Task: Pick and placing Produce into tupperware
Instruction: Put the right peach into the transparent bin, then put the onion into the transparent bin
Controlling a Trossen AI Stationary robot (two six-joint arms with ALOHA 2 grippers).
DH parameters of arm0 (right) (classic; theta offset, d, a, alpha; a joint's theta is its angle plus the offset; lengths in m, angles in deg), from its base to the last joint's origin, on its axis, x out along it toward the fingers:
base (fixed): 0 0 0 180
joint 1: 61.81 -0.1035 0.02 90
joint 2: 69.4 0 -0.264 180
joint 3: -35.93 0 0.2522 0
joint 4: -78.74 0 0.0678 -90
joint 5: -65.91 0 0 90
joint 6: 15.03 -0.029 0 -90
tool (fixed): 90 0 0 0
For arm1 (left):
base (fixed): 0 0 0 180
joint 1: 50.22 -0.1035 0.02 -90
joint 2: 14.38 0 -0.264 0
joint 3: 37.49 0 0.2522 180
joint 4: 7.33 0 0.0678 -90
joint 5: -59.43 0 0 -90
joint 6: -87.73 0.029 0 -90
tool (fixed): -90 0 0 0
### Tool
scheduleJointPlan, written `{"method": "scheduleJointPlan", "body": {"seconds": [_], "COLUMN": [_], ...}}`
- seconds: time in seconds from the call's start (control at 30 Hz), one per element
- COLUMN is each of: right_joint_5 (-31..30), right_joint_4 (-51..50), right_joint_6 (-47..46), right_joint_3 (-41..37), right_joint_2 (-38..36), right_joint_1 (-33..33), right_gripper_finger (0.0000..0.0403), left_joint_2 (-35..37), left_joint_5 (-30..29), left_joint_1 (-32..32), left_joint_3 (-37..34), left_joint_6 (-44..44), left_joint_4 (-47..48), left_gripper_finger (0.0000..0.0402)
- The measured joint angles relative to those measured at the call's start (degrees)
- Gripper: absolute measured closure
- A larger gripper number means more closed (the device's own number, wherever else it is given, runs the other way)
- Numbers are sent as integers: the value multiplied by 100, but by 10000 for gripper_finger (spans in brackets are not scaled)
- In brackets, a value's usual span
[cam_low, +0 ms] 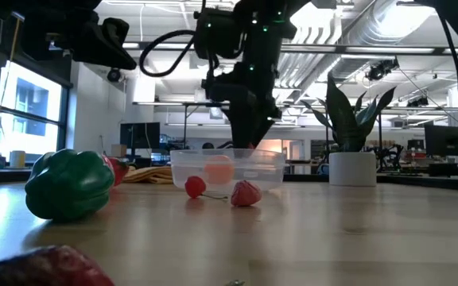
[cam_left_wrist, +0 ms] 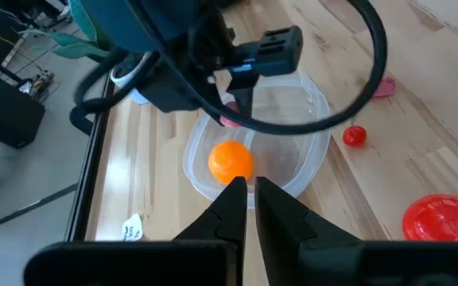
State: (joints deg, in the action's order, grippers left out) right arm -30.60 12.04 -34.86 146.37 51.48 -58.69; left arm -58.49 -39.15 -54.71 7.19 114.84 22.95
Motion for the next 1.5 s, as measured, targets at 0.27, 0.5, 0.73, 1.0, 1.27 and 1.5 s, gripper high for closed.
{"method": "scheduleJointPlan", "body": {"seconds": [0.27, 0.5, 0.73, 1.0, 1.27, 1.5], "right_joint_5": [123, 208, 205, 206, 162, 58], "right_joint_4": [70, 135, 125, 126, 128, 130], "right_joint_6": [36, 45, -63, -96, -91, -71], "right_joint_3": [0, 0, -2, -2, -2, -2], "right_joint_2": [254, 322, 322, 322, 322, 322], "right_joint_1": [2, 24, 26, 26, 26, 26], "right_gripper_finger": [264, 264, 263, 263, 240, 200], "left_joint_2": [1, 0, 0, 0, 0, 0], "left_joint_5": [1, 2, 0, 2, 2, 1], "left_joint_1": [0, 0, 0, 2, 2, 2], "left_joint_3": [0, 0, 0, 0, 0, 0], "left_joint_6": [0, 0, 0, 0, 0, 0], "left_joint_4": [0, 0, 0, 0, 0, 0], "left_gripper_finger": [383, 383, 383, 383, 383, 383]}}
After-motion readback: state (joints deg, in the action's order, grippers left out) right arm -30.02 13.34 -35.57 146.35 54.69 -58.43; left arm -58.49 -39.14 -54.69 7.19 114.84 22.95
